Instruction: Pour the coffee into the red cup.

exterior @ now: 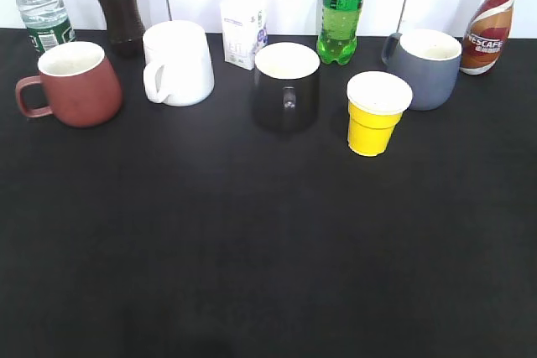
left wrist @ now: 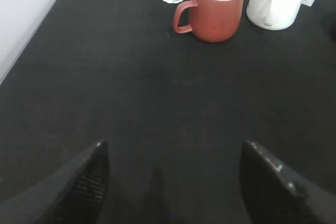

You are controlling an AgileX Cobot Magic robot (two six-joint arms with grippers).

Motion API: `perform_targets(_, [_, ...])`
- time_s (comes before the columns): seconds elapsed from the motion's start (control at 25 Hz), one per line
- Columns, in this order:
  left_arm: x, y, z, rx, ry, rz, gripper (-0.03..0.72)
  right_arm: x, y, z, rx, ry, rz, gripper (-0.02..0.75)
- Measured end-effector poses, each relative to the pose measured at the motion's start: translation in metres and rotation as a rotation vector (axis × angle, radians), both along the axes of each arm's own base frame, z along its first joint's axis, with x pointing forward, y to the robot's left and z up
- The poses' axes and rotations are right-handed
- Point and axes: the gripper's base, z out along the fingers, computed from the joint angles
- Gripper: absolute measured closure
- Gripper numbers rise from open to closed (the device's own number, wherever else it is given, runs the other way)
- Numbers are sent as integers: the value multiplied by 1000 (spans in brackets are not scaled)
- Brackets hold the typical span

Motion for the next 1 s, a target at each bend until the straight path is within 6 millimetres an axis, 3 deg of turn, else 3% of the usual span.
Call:
perform_targets(0.4, [0, 0, 1, -3, -10, -2, 118, 0, 0, 0, 0, 0, 0, 167])
perform_targets(0.56, [11, -1, 39, -11, -367, -9, 203, 0, 0, 0, 0, 0, 0, 167])
perform_targets(0.68, [52, 0, 53, 27, -374, 0, 233, 0, 0, 0, 0, 0, 0, 167])
perform_targets(0.72, [80, 0, 55, 31, -350, -4, 237, 0, 0, 0, 0, 1, 0, 167])
perform_targets(0.84, [137, -1, 48, 16, -302, -12, 251, 0, 0, 0, 0, 1, 0, 167])
perform_targets(0.92, [175, -2, 25, 15, -257, -17, 273, 0, 0, 0, 0, 1, 0, 167])
perform_targets(1.0, [199, -2, -8, 9, -174, -18, 287, 0, 0, 0, 0, 1, 0, 167])
